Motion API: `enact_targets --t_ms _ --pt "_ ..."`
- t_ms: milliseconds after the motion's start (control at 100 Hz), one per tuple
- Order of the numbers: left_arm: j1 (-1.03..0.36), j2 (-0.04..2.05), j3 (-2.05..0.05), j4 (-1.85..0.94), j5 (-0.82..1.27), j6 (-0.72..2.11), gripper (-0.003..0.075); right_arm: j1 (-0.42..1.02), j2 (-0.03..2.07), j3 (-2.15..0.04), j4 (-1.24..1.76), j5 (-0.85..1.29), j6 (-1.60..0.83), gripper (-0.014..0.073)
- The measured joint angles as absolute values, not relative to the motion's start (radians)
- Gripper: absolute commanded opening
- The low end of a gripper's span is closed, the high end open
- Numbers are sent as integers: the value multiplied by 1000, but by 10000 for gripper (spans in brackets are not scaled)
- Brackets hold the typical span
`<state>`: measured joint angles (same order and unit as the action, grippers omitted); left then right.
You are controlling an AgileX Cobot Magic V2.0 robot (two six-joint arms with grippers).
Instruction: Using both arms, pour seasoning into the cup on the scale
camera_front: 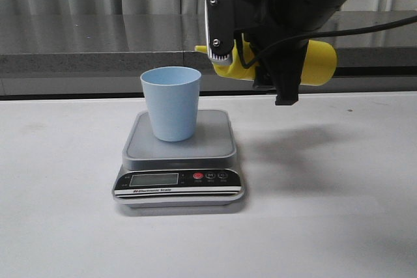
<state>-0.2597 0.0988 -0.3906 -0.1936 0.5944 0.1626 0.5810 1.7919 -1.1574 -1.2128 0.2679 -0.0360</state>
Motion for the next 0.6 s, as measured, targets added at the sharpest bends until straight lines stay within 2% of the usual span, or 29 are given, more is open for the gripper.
enact_targets --t_ms 600 --pt "-260 99 -391 -194 592 163 38 652 1792 -1181 -1527 409 71 -8"
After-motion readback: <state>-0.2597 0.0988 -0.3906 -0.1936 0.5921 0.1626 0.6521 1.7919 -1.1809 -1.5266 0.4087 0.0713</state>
